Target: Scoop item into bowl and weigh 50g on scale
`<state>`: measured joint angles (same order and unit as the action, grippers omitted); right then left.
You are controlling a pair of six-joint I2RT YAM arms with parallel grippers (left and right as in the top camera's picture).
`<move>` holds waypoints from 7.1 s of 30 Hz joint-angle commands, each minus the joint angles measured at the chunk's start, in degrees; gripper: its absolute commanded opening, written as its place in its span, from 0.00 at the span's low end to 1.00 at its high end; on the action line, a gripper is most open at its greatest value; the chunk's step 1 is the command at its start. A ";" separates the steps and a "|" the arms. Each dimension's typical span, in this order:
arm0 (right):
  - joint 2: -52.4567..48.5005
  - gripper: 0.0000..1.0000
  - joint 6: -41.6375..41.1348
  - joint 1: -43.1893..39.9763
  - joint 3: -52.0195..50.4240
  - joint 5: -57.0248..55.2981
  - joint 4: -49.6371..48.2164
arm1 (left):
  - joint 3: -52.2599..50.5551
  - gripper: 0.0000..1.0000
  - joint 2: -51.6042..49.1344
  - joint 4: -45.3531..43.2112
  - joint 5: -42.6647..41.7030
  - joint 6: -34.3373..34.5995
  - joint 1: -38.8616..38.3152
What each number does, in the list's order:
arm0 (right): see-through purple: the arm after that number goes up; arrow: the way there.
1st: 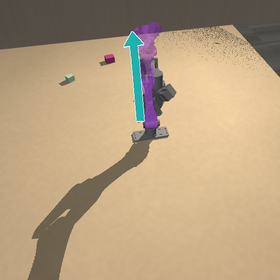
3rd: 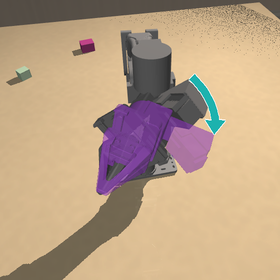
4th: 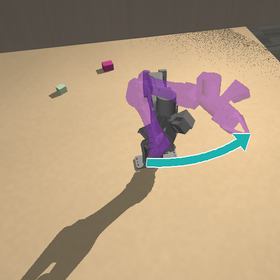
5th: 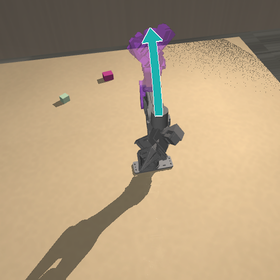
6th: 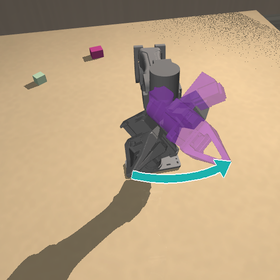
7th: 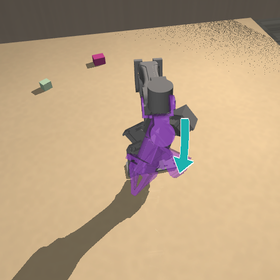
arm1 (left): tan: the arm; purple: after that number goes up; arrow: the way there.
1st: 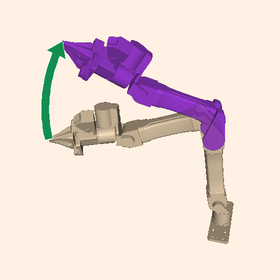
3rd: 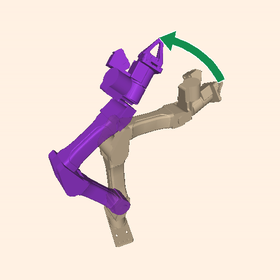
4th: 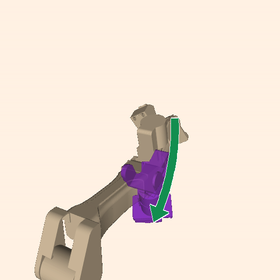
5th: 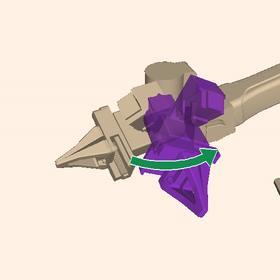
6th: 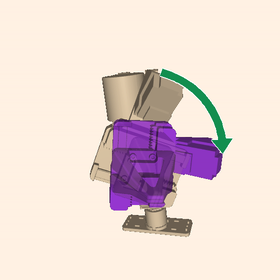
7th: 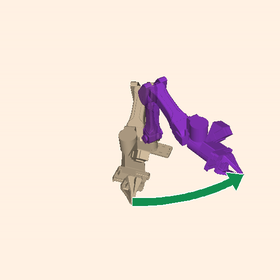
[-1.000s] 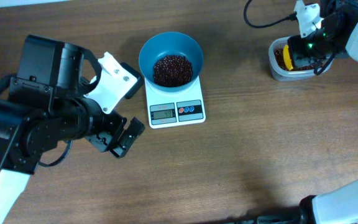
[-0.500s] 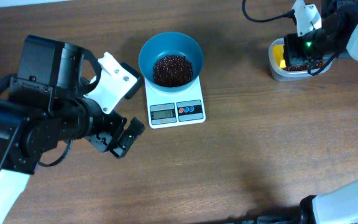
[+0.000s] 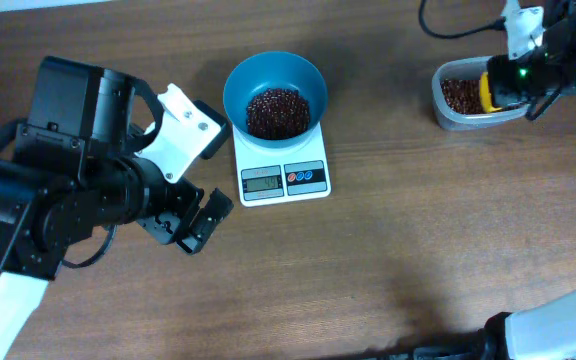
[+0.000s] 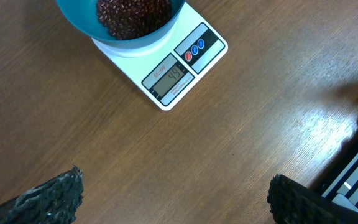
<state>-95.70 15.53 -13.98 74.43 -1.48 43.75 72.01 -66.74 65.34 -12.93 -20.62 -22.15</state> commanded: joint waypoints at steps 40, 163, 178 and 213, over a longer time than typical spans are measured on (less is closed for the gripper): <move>1.27 0.04 -4.48 -17.07 0.92 50.62 5.75 | 1.01 0.99 0.76 -0.09 -0.81 -0.90 -0.20; -6.08 0.04 -19.82 8.96 7.10 -7.50 8.02 | 1.01 0.99 0.76 -0.09 -0.81 -0.90 -0.20; -5.60 0.04 -19.85 8.39 7.76 8.92 9.03 | 1.01 0.99 0.76 -0.09 -0.81 -0.90 -0.20; 0.31 0.04 -11.21 -2.99 10.27 17.73 10.88 | 1.01 0.99 0.76 -0.09 -0.81 -0.90 -0.20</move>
<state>-97.01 3.66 -15.51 83.37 15.81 54.41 72.01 -66.74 65.34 -12.93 -20.64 -22.15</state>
